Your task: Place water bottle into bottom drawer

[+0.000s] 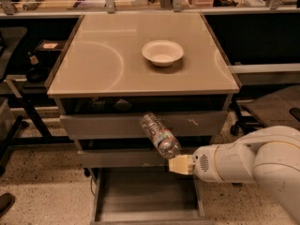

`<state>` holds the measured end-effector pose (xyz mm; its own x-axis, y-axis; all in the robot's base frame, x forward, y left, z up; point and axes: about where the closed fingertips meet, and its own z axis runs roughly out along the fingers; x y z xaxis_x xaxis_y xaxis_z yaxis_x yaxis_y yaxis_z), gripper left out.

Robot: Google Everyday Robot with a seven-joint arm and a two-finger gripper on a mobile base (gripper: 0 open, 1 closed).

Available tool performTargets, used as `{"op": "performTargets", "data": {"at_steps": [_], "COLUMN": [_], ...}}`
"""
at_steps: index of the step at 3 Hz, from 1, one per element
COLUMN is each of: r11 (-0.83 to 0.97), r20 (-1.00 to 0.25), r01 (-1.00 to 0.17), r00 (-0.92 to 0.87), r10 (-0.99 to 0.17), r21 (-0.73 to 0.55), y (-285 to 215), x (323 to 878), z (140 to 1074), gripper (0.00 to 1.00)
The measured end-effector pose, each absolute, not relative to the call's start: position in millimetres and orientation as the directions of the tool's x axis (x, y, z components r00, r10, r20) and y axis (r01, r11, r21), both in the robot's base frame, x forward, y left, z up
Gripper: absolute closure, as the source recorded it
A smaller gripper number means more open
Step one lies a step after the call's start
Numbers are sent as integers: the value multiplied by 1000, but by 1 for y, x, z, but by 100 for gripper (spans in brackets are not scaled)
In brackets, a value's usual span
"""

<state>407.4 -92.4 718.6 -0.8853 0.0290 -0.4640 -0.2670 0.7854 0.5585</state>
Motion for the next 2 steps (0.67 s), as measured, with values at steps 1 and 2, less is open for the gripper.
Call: {"op": "performTargets", "data": {"at_steps": [1,2], "r11": [786,768], "r20": [-447,-408], "r01": [-245,-223], "r00": [-894,-911], "r10": [45,54], "r21": [568,600], "y": [-95,-102], "x": [416,405], "z": [714,704], "gripper": [100,100]}}
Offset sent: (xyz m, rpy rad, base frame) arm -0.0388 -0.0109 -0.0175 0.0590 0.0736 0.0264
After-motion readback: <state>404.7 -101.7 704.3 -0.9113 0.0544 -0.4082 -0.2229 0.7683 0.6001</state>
